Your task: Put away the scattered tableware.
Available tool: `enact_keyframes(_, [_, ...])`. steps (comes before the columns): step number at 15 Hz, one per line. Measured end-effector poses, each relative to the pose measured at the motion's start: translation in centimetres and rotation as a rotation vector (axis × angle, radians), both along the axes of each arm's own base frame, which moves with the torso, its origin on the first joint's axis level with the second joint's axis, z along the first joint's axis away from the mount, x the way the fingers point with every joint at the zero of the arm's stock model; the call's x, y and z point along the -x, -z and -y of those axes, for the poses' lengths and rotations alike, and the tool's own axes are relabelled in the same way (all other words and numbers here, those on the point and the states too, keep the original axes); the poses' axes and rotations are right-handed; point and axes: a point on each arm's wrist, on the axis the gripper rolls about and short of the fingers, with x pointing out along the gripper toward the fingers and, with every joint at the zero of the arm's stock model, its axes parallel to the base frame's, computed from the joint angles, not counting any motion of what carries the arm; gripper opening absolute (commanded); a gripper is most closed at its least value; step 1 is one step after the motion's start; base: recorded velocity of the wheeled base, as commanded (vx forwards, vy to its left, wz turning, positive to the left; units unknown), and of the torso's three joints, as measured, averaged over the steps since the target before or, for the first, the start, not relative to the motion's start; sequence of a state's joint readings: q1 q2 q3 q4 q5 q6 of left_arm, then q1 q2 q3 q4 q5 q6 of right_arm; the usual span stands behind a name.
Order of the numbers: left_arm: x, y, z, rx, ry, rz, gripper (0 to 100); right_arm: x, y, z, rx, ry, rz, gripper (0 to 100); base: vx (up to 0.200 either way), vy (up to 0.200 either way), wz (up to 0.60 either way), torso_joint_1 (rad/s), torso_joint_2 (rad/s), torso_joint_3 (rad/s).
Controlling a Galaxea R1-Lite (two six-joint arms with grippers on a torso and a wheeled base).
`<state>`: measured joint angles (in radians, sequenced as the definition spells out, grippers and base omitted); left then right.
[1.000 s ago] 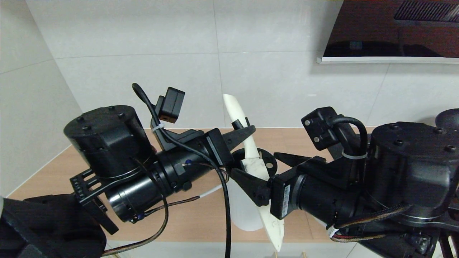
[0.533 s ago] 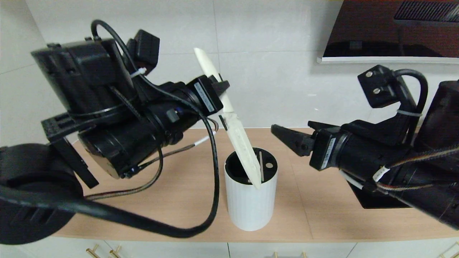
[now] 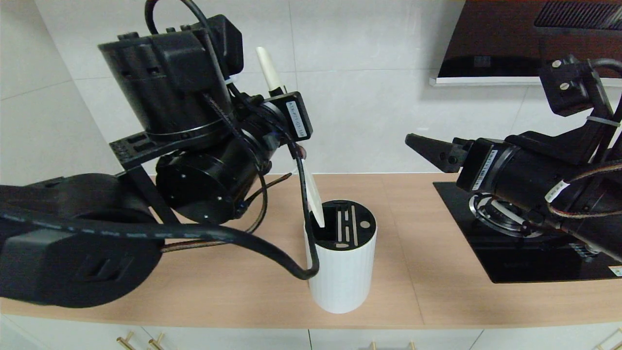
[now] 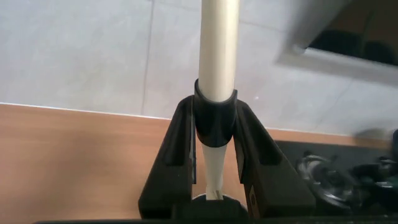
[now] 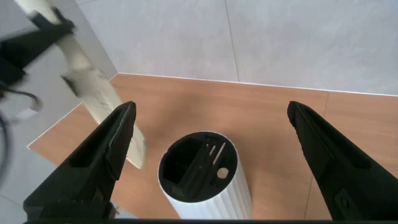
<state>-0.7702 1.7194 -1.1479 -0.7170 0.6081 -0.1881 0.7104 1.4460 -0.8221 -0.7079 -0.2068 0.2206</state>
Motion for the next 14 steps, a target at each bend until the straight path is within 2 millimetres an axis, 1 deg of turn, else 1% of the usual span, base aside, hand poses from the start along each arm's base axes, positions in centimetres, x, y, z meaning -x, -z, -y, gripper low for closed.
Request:
enact_keyframes(2, [-0.4, 0.9, 0.9, -0.024, -0.001, 0.012, 0, 0.0, 0.1, 0.0, 0.002, 0.000, -0.002, 100, 0.000, 0.000, 0.00, 0.000, 0.00, 0.000])
enact_keyframes(4, [-0.8, 1.4, 1.4, -0.031, -0.015, 0.094, 0, -0.1, 0.2, 0.0, 0.004, 0.001, -0.005, 100, 0.000, 0.000, 0.00, 0.000, 0.00, 0.000])
enact_keyframes(6, [-1.4, 2.8, 2.1, -0.071, -0.032, 0.141, 0, -0.1, 0.3, -0.1, 0.006, 0.000, -0.008, 100, 0.000, 0.000, 0.00, 0.000, 0.00, 0.000])
enact_keyframes(10, [-2.4, 5.2, 3.1, -0.114, -0.032, 0.116, 0, -0.1, 0.3, -0.1, 0.006, 0.000, -0.008, 100, 0.000, 0.000, 0.00, 0.000, 0.00, 0.000])
enact_keyframes(14, [-2.7, 6.5, 3.8, -0.135, -0.038, 0.089, 0, -0.2, 0.5, -0.2, 0.011, 0.000, -0.013, 100, 0.000, 0.000, 0.00, 0.000, 0.00, 0.000])
